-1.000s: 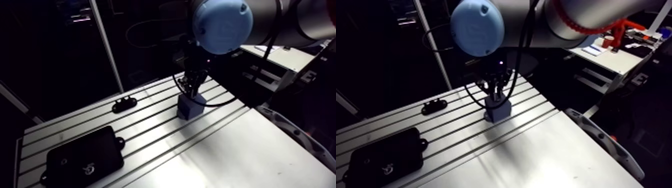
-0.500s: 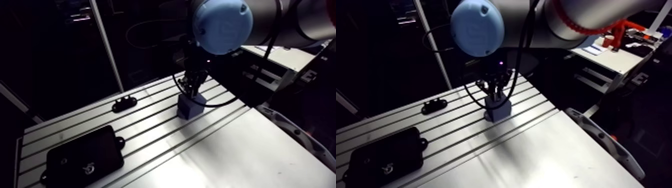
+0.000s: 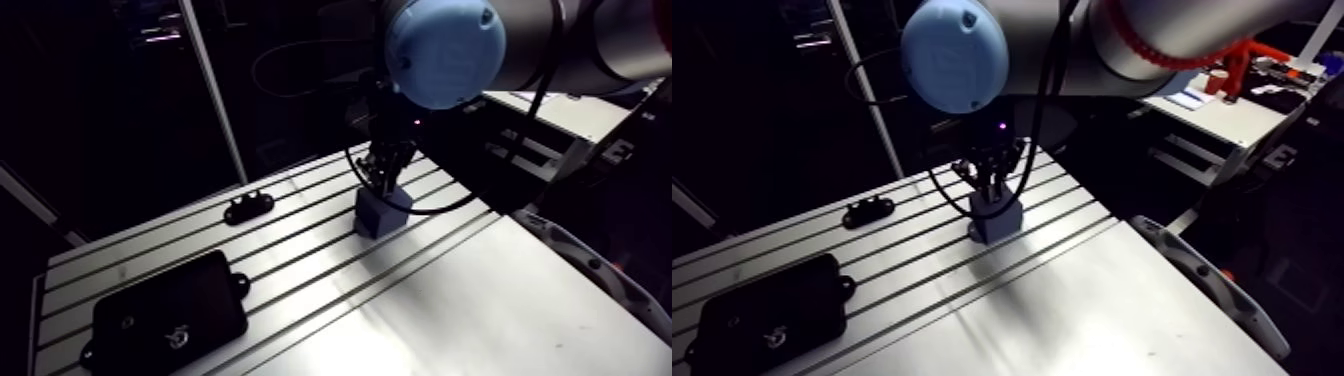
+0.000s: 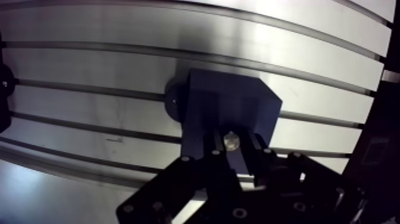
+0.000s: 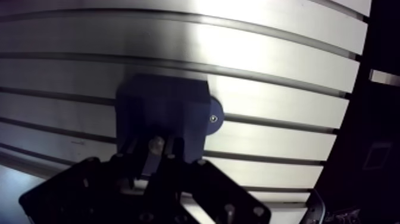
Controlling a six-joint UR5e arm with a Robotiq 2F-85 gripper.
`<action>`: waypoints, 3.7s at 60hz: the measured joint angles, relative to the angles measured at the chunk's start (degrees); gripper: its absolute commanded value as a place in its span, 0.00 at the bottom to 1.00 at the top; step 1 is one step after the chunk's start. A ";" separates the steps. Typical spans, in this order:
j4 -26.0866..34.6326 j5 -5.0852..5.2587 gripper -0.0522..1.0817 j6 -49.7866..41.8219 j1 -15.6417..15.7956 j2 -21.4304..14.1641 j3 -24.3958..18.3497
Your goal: Pick up the M10 bolt and insert it into the hex recess until seated.
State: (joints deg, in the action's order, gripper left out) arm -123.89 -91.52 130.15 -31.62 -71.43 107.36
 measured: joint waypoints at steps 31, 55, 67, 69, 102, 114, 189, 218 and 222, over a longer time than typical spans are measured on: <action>0.01 -0.01 0.67 0.08 -0.02 0.03 -0.06; 0.07 0.04 0.67 0.70 -0.03 0.03 -0.11; 0.12 0.07 0.68 1.30 -0.03 0.03 -0.20; 0.13 0.08 0.68 1.43 -0.02 0.03 -0.21; 0.42 0.27 0.68 6.72 0.08 -0.05 -0.42; 0.69 0.36 0.68 9.50 0.13 -0.05 -0.44; 0.80 0.42 0.67 21.07 0.06 0.25 -0.95; 1.31 0.13 0.67 24.37 0.01 0.42 -1.22; 1.46 0.09 0.65 24.57 0.00 0.48 -1.25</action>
State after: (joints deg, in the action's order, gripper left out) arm -122.43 -91.43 154.71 -31.62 -70.95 106.11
